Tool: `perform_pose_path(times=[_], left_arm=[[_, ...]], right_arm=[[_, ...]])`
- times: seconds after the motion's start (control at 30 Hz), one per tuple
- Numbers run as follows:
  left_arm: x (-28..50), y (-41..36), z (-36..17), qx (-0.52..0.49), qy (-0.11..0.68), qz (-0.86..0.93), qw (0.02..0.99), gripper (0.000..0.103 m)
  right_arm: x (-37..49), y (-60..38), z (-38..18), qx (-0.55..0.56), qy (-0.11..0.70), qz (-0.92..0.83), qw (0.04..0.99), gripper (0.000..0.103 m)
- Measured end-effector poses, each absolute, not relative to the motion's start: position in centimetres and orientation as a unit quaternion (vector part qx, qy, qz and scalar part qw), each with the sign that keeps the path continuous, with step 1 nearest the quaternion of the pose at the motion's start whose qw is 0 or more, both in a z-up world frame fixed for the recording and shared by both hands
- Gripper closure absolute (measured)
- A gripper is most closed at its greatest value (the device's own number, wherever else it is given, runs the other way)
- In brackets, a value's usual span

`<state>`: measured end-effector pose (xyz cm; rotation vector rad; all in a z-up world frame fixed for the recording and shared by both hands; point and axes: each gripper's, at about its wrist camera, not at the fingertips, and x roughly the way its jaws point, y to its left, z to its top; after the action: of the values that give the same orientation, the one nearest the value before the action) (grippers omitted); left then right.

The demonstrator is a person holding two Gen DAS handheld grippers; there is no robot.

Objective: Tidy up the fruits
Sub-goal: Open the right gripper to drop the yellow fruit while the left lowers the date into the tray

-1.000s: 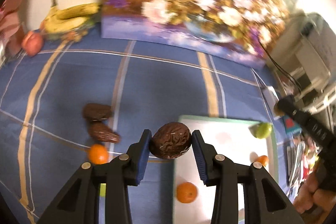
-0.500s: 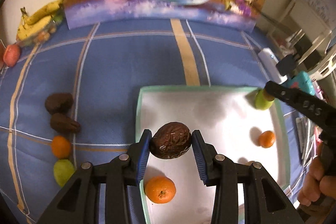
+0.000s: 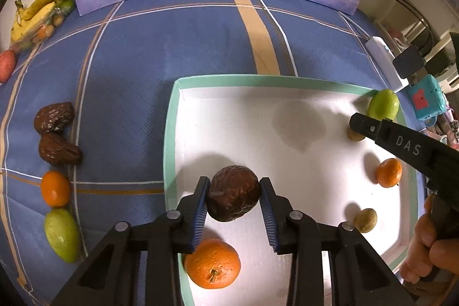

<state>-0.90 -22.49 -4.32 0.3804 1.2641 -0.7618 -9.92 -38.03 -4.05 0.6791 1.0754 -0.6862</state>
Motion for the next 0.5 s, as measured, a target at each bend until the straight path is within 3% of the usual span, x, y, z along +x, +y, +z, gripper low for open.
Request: perform_pose_path(times=[0.23, 0.33, 0.5], left_arm=[[-0.5, -22.6, -3.6, 0.167, 0.572, -0.348, 0.723, 0.065], [-0.3, -22.3, -2.6, 0.161, 0.567, -0.352, 0.727, 0.056], [-0.1, -21.4, -0.6, 0.150, 0.552, -0.357, 0.739, 0.056]], right_arm=[[-9.2, -38.2, -3.8, 0.299, 0.503, -0.323, 0.744, 0.080], [-9.1, -38.2, -3.3, 0.293, 0.506, -0.324, 0.744, 0.080], [-9.1, -38.0, -1.2, 0.285, 0.490, -0.324, 0.757, 0.080]])
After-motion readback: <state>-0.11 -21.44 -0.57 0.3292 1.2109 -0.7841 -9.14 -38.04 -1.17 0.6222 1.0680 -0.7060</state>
